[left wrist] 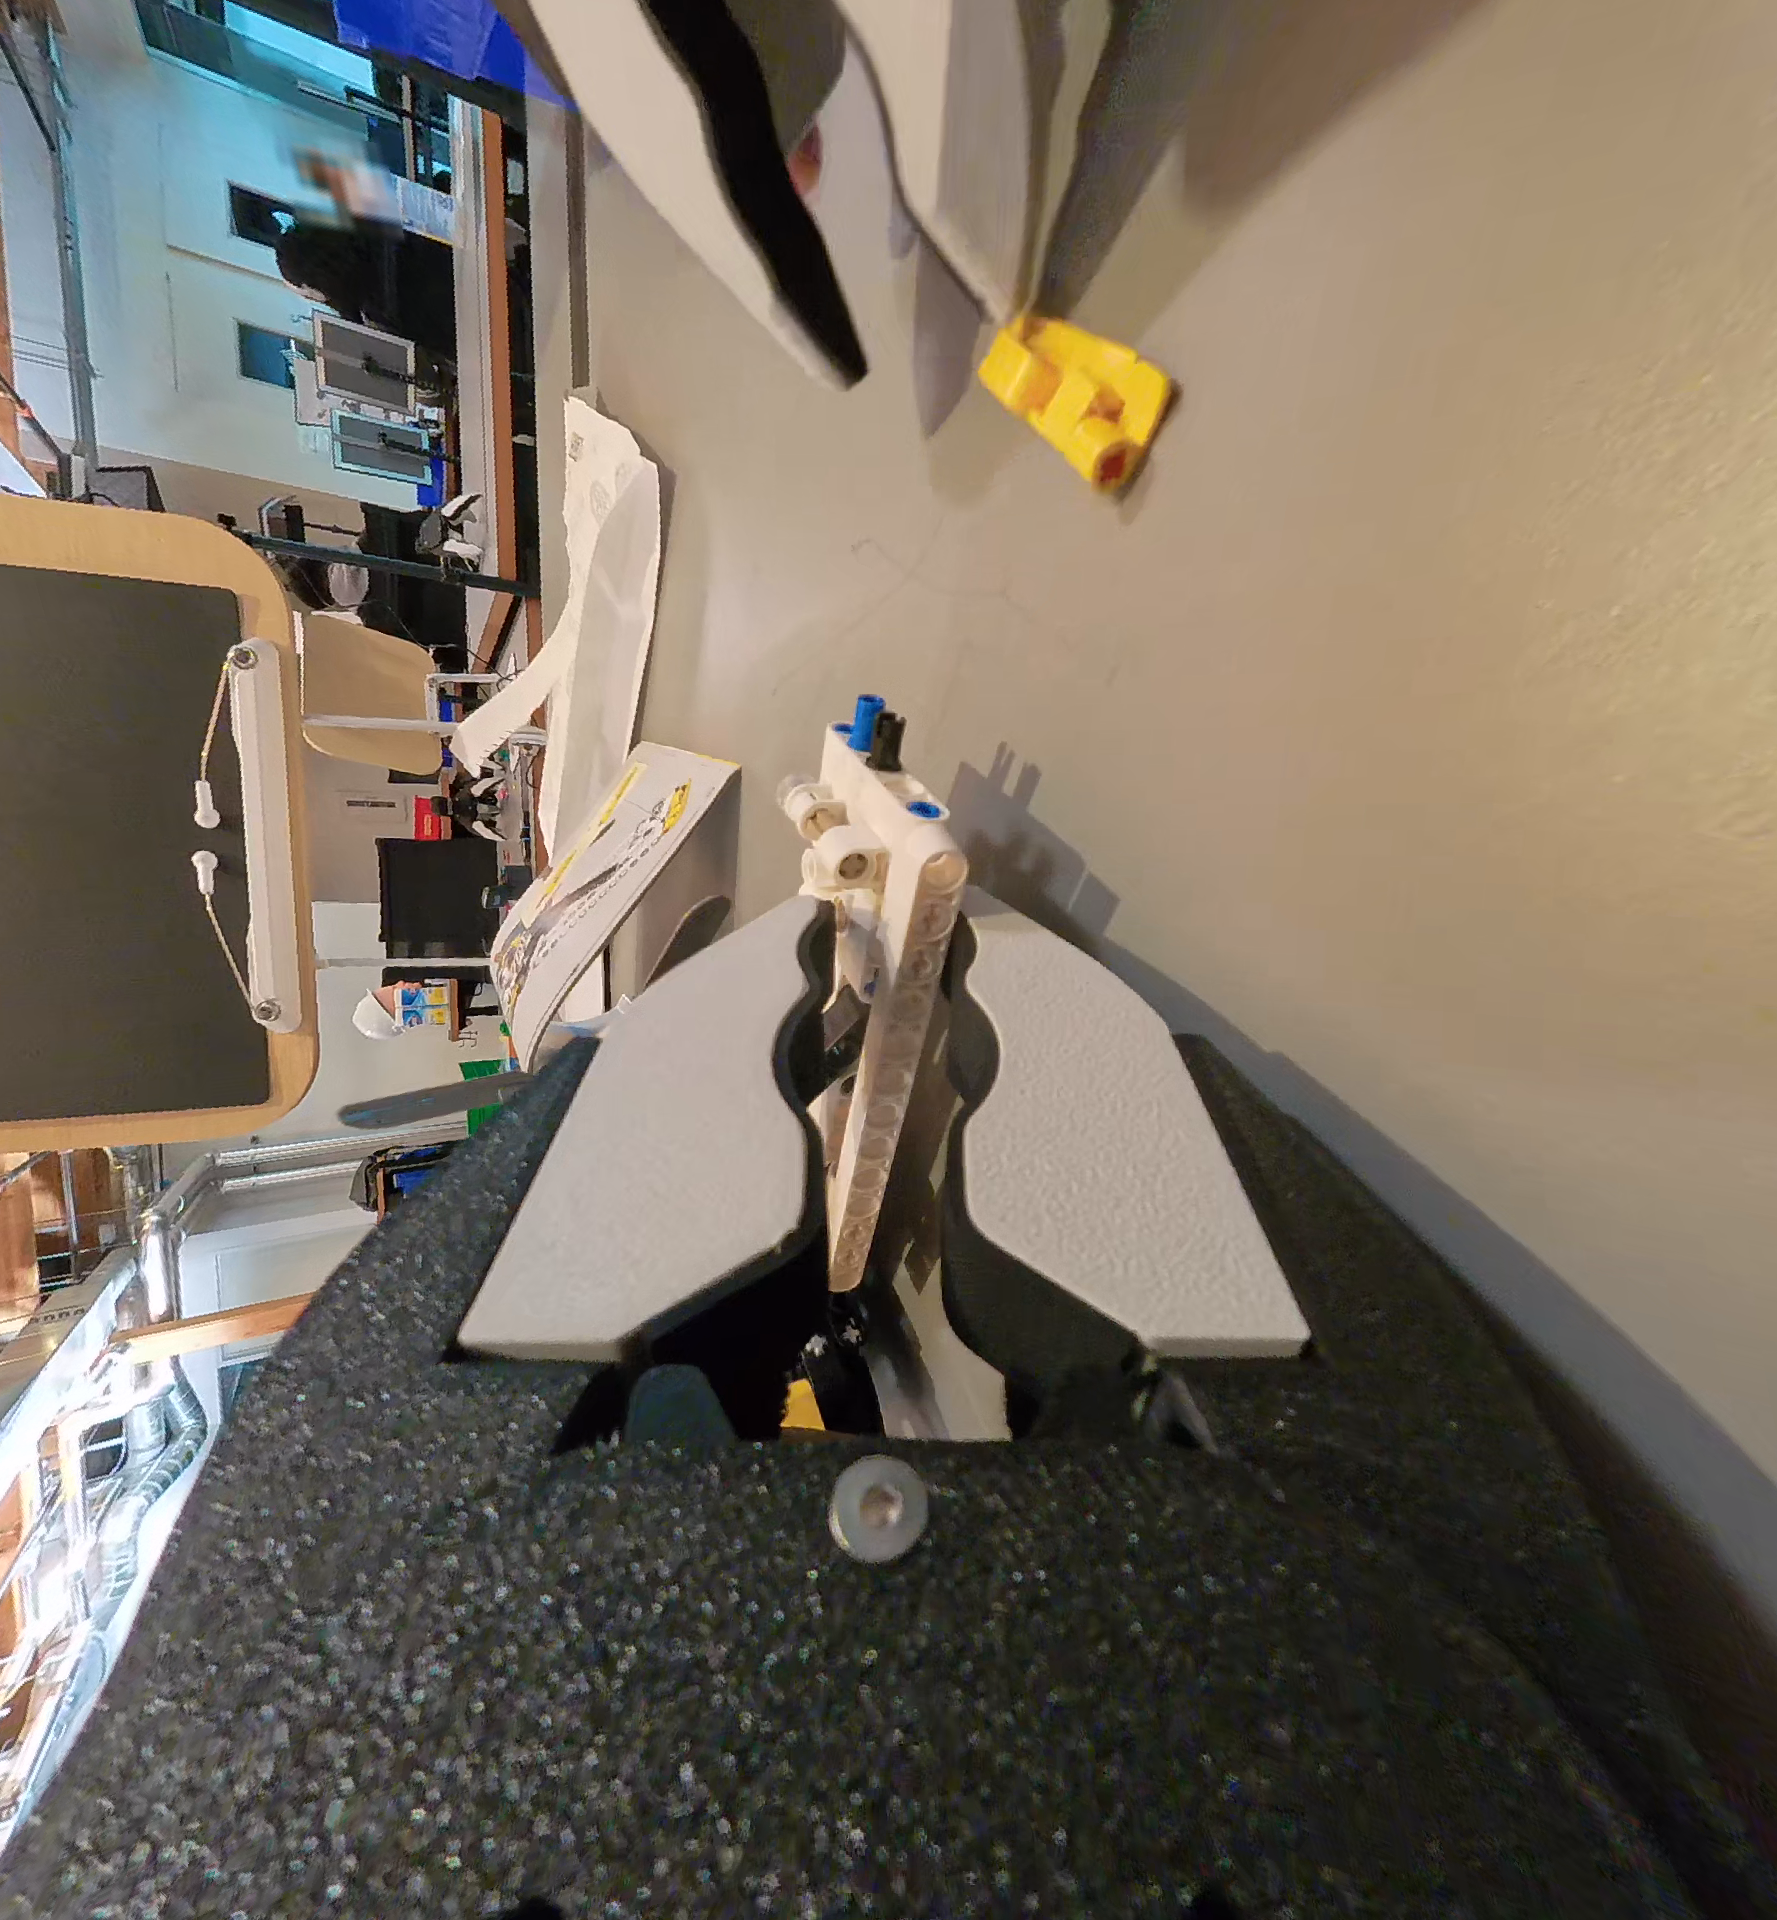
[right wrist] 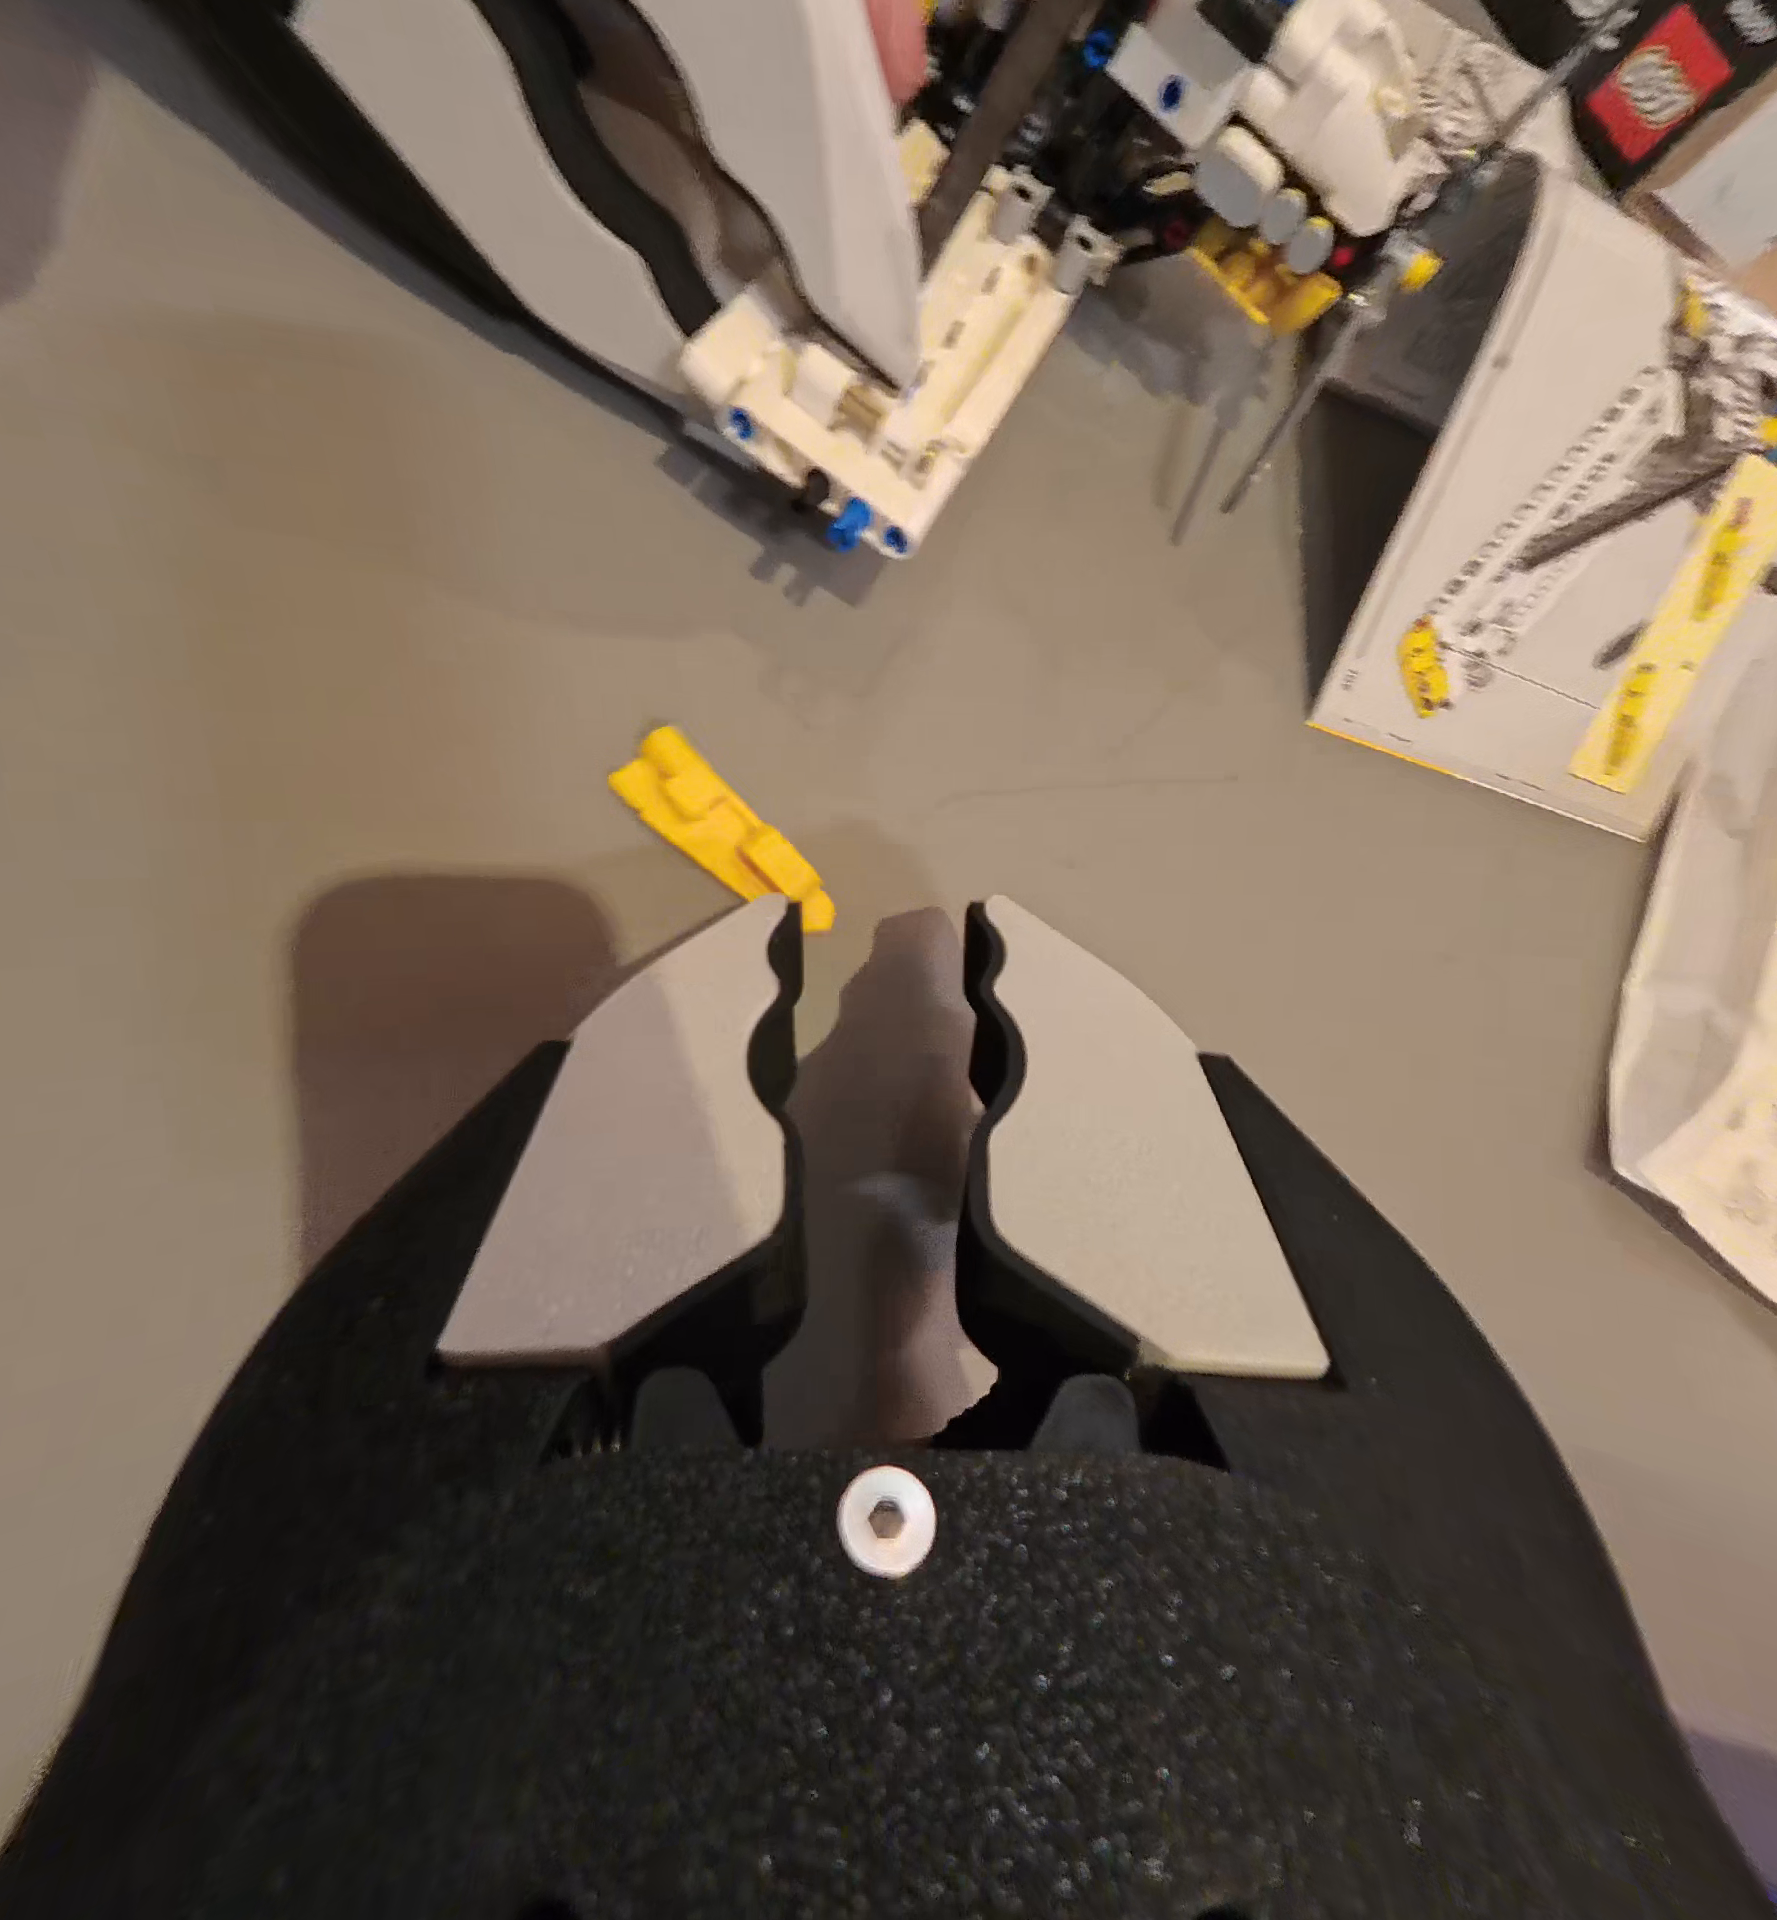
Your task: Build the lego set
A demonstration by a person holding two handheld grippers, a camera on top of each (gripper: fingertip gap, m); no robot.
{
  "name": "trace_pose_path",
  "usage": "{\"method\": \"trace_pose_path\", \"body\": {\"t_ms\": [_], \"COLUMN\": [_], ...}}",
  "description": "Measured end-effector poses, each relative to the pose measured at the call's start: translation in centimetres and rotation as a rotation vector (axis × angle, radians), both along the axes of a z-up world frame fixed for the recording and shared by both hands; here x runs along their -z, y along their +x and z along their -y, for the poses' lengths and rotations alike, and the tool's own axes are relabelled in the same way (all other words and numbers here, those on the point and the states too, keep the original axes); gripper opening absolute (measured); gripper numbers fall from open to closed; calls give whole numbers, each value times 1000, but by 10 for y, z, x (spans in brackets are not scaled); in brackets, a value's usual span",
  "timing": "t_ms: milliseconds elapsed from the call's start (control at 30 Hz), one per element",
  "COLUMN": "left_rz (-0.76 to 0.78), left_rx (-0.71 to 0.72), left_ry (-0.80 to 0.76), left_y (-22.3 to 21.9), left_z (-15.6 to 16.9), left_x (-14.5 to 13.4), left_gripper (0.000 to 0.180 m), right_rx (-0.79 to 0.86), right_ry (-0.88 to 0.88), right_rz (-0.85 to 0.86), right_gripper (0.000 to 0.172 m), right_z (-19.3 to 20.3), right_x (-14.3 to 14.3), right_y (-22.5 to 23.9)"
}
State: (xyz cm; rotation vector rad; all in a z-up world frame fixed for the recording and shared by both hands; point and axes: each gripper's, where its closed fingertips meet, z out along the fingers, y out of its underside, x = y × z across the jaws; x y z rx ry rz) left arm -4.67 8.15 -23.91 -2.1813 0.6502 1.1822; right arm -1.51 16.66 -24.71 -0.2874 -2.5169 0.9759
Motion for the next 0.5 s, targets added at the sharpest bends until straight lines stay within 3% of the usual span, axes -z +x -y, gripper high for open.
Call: {"method": "trace_pose_path", "body": {"t_ms": [200,500], "left_rz": [1,5], "left_rx": [7,18], "left_ry": [3,-1], "left_y": [2,6], "left_z": [-2,-2], "left_x": [0,-1], "left_gripper": [19,19], "right_rx": [147,-123], "right_ry": [24,-61], "right_rz": [74,32], "right_gripper": [28,20], "right_z": [-8,17], "right_x": [2,-8], "right_y": [-8,22]}}
